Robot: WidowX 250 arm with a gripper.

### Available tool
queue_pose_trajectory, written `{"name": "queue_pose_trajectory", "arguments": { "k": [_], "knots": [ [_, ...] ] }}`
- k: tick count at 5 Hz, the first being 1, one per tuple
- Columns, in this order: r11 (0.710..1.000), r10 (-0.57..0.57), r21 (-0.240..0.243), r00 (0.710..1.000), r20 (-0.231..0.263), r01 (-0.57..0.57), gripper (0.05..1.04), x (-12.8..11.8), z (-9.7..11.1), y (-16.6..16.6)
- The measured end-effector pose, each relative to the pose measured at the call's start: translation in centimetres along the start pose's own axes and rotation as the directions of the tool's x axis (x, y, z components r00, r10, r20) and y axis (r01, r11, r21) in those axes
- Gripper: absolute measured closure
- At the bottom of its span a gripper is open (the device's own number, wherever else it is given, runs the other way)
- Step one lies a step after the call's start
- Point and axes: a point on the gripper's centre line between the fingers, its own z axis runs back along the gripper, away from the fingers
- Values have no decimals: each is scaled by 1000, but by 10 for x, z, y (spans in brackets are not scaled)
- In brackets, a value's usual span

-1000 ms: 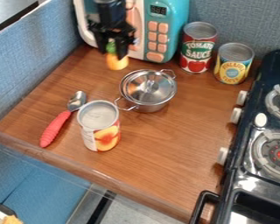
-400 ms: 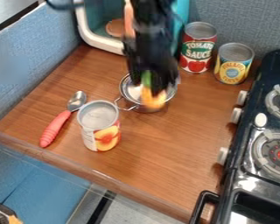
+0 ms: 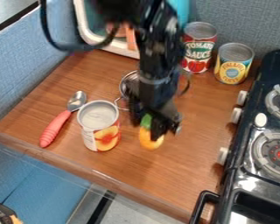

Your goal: Moved the yellow object in the upper left side to the bellow right side of the table

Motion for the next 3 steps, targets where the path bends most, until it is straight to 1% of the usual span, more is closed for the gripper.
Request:
{"name": "queue_pose_trajectory", "arguments": {
  "k": [1,2,3],
  "knots": [
    [999,-1,-32,999,-33,0,486,-8,-17,-8],
    [998,-11,-55,999,-47,9,486,-10,-27,-13],
    [999,-14,-51,999,-45,12,398,-11,-28,-13]
  ]
}}
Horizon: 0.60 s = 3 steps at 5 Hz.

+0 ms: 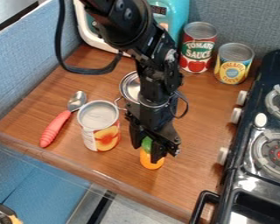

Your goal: Moved the yellow object in the upper left side to the bellow right side of the table

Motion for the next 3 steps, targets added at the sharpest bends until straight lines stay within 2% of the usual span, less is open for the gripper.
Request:
{"name": "queue_pose_trajectory", "arguments": {
  "k": [1,2,3],
  "knots": [
    [1000,-7,4,1000,-7,7,121,-5,3,0],
    [1000,-2,23,998,66,1,78,-1,33,4],
    [999,24,25,995,97,-27,83,-2,57,11]
  ]
}}
